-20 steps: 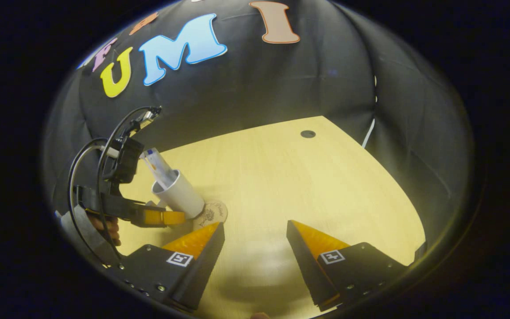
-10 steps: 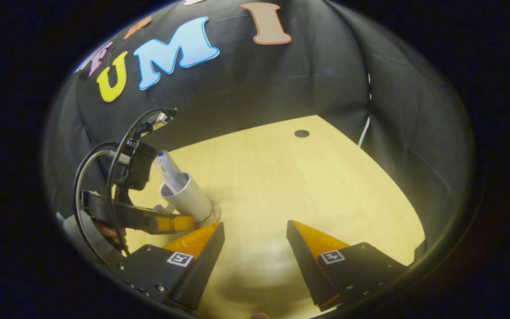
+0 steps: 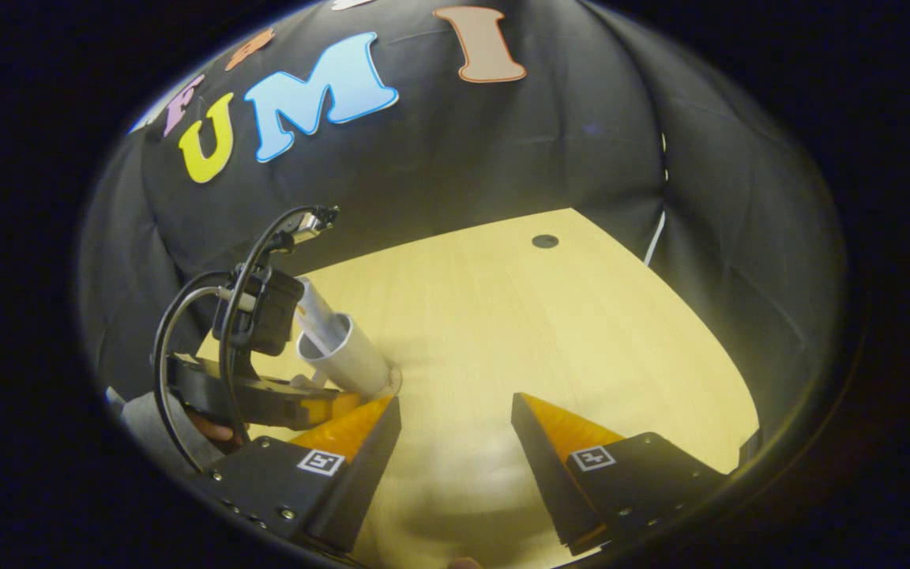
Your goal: Put the toothbrush and toothpaste on the desktop into the cup, then pick up the cup and place it on the coaster on the desktop.
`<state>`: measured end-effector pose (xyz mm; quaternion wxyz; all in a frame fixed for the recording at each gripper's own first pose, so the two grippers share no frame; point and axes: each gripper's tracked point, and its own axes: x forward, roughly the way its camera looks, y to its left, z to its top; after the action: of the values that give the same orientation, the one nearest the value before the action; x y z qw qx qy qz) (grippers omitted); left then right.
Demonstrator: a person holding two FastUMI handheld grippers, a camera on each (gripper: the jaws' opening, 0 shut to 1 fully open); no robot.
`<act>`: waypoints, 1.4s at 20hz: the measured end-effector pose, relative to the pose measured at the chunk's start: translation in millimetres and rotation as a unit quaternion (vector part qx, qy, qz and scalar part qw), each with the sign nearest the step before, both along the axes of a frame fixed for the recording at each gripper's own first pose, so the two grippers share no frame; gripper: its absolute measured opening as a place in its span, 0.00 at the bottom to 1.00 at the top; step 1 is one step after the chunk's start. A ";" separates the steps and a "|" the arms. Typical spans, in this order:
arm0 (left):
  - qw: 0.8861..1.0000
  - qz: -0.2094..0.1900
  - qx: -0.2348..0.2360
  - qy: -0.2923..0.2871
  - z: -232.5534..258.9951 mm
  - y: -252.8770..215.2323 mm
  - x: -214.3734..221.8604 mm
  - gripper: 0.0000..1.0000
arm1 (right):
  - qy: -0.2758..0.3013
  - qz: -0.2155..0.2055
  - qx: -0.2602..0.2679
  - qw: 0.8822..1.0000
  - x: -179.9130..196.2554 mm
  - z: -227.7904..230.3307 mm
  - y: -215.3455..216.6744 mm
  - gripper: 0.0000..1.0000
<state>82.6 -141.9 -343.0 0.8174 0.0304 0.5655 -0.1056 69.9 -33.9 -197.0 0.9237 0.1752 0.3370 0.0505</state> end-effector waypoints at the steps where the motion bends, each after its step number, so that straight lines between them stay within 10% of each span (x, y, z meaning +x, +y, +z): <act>1: 1.000 0.001 -0.005 -0.003 5.0 1.4 -3.0 0.40 | -0.002 0.001 -0.001 1.000 -0.4 2.1 -0.1 0.88; 13: 0.997 0.032 -0.026 -0.070 74.4 41.6 -42.3 1.00 | -0.056 0.030 -0.030 0.998 -8.4 43.6 14.4 0.87; 20: 0.983 0.066 -0.033 -0.166 126.4 73.9 -51.2 1.00 | -0.099 0.044 -0.044 0.993 -11.6 79.6 31.4 0.87; 28: 0.943 0.126 -0.080 -0.297 184.6 107.1 -57.0 0.98 | -0.137 0.062 -0.060 0.987 -13.6 109.2 50.4 0.88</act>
<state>25.6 -34.8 -158.4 0.9545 -0.0768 0.2863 -0.0329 56.3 16.4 -87.8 0.9651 0.0895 0.2200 0.1104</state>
